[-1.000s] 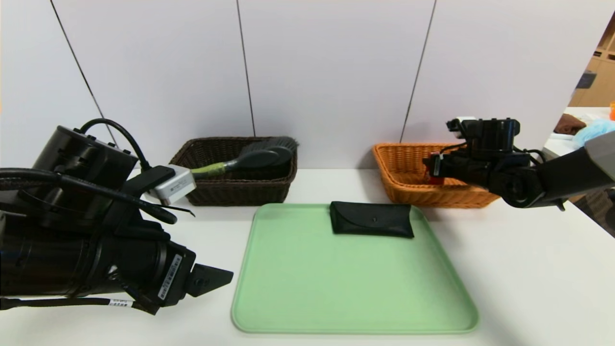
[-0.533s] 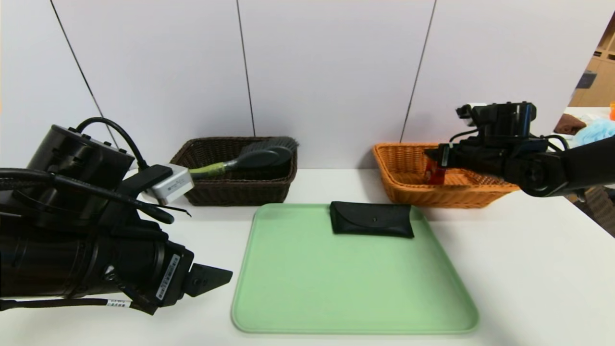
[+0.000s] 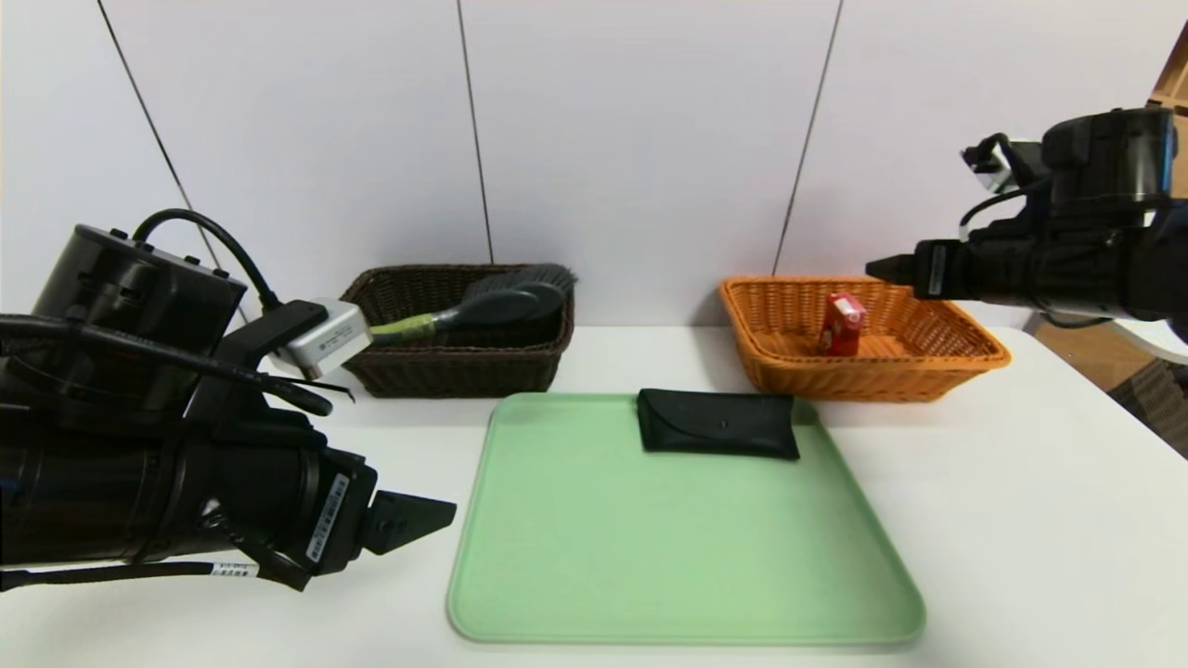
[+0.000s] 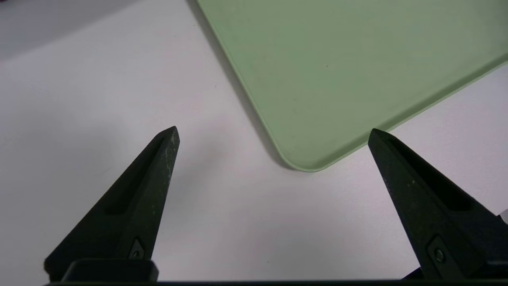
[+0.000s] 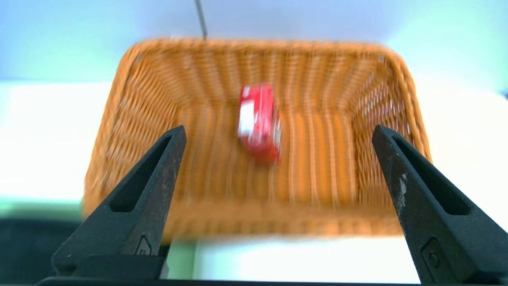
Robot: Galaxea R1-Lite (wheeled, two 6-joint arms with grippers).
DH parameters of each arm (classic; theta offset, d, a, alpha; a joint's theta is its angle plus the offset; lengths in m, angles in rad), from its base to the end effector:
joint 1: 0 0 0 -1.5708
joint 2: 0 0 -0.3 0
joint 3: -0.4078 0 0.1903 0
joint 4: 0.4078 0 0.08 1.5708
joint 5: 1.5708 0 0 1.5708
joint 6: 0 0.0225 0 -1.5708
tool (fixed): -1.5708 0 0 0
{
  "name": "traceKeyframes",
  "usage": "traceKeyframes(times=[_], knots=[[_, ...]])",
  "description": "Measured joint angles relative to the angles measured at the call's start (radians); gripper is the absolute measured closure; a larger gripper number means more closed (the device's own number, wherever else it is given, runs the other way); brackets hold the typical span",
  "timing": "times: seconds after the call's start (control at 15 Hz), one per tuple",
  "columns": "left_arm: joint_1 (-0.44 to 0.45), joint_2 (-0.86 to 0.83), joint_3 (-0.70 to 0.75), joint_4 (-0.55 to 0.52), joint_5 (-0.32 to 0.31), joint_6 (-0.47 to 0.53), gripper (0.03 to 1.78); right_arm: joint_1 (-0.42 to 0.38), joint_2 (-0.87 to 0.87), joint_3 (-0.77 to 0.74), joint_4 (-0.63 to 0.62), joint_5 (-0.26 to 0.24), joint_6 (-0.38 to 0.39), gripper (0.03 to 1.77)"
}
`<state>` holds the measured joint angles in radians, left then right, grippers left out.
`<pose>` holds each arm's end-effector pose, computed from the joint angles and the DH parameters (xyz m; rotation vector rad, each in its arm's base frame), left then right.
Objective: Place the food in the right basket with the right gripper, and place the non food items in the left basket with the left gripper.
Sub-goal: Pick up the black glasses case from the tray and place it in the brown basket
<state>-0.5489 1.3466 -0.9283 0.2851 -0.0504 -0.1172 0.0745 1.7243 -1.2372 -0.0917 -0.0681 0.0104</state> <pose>0.1715 -0.1062 0.2242 0.0668 0.7232 -0.5320 0.3293 0.0230 0.2419 -0.0179 0.3944 0.0043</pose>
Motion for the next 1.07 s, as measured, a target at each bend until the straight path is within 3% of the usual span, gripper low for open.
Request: traceKeyframes(times=[0.2,0.47,1.07], knots=[[-0.002,0.006,-0.007,-0.027,-0.016,0.006,0.12,0.005,-0.13,0.085,0.118,0.021,0.004,0.15],[-0.005,0.028,-0.022,-0.063,-0.05,0.029,0.12,0.008,-0.289,0.191,0.262,0.104,0.005,0.13],[-0.019,0.041,-0.022,-0.067,-0.053,0.029,0.12,0.009,-0.507,0.377,0.38,0.188,0.002,0.11]])
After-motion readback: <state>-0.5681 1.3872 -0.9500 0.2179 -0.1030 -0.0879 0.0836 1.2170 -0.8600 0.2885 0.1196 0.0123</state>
